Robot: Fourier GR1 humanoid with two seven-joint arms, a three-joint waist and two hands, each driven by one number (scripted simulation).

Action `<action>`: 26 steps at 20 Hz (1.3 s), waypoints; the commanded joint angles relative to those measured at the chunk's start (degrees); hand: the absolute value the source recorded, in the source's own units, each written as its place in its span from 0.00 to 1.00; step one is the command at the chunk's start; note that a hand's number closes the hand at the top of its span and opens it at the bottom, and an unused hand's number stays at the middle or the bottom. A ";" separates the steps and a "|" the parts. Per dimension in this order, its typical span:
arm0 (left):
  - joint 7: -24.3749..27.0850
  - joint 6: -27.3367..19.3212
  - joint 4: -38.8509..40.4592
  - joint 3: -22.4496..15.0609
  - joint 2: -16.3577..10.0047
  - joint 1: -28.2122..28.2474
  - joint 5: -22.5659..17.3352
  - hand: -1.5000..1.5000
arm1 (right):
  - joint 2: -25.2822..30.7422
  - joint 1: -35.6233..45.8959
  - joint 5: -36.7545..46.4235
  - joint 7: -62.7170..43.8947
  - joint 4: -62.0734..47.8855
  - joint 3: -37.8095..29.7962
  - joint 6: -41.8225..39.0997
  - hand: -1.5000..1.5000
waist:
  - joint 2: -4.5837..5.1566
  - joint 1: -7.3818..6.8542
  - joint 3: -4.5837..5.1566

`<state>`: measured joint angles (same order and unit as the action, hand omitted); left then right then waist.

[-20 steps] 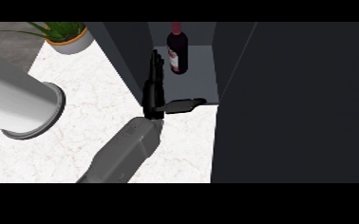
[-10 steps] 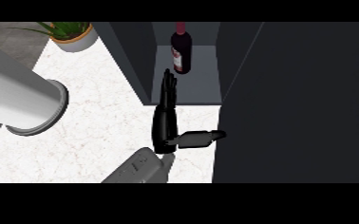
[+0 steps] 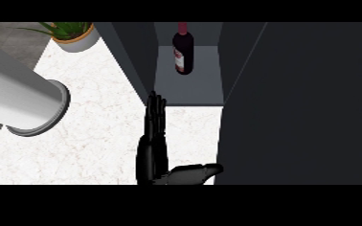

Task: Pick up the wine, place it into the cabinet and close the cabinet

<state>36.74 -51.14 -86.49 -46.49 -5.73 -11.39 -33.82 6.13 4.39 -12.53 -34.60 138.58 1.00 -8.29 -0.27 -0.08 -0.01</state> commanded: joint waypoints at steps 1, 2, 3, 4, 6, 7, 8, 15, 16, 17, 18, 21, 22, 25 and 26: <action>1.28 -2.62 -9.66 -2.35 -2.93 7.76 2.77 0.00 | 1.29 -3.87 -7.37 0.77 5.19 -4.59 -2.44 0.00 | 0.03 0.01 -0.04; -1.50 -2.61 -12.13 -1.98 -3.29 6.62 2.79 0.00 | -0.86 -0.50 -2.43 -1.80 4.68 0.26 0.80 0.00 | 0.07 -0.12 0.01; -1.87 -0.16 -13.77 -1.71 -6.23 8.92 2.26 0.00 | 0.03 0.02 -4.20 0.78 2.58 -1.46 -1.28 0.00 | 0.12 -0.17 0.00; 0.20 0.36 -13.42 -2.91 -5.51 10.97 3.46 0.00 | 0.19 -2.41 -5.34 -0.39 3.38 -0.84 -2.23 0.00 | 0.13 -0.01 0.00; -2.59 -0.43 -18.98 -4.61 -10.47 11.49 4.78 0.00 | -0.83 -3.60 -5.73 0.08 3.09 0.70 -2.88 0.00 | 0.05 -0.08 -0.03; -1.17 1.96 -17.39 -3.58 -9.59 11.80 4.16 0.00 | 0.04 -5.23 -8.38 -0.08 5.01 -0.51 -4.38 0.00 | 0.08 0.20 -0.02; -1.48 0.98 -19.85 -5.26 -10.68 13.69 4.78 0.00 | 0.09 -3.70 -8.81 -3.63 5.94 0.18 -2.92 0.00 | 0.03 0.08 0.00; -0.25 7.52 -24.05 -4.17 -17.78 18.11 4.60 0.00 | 2.84 -2.24 -11.21 -7.48 7.43 0.56 -6.00 1.00 | 0.09 0.17 0.03; -0.70 8.36 -25.17 -3.46 -18.77 17.95 4.57 0.00 | 0.62 -7.06 -6.39 -2.72 7.78 4.50 -7.72 1.00 | 0.07 0.34 0.01; -1.14 7.15 -29.85 -4.45 -21.23 21.05 5.09 0.00 | 0.25 -2.75 -5.50 -6.70 7.80 5.44 -4.60 1.00 | 0.03 -0.09 0.03; -3.51 7.42 -29.81 -2.97 -21.16 18.60 4.88 0.00 | 1.70 -4.41 -7.79 -4.89 7.87 3.12 -7.01 1.00 | 0.09 0.25 0.00; -1.75 12.90 -31.43 3.22 -26.24 22.11 -0.07 0.00 | 0.14 -6.85 -11.22 -5.16 6.21 6.17 -7.88 1.00 | 0.08 0.12 0.05; -1.66 13.81 -30.54 4.27 -26.84 22.14 -0.62 0.00 | -1.20 -8.27 -9.72 -8.12 9.25 9.99 -6.10 1.00 | -0.02 0.38 0.10; -1.30 14.56 -34.18 6.53 -30.38 25.52 -1.16 0.00 | -3.21 -11.72 -9.65 -7.78 7.92 13.82 -5.99 1.00 | -0.07 0.09 0.06; -1.88 14.46 -32.61 6.80 -27.96 24.19 -1.61 0.00 | -3.00 -8.98 -9.54 -10.06 7.39 14.67 -5.15 1.00 | 0.09 0.10 0.07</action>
<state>35.16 -38.80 -118.44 -42.78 -32.43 11.71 -33.50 3.95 -2.76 -15.71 -38.47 137.98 11.67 -15.17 -0.22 0.06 0.01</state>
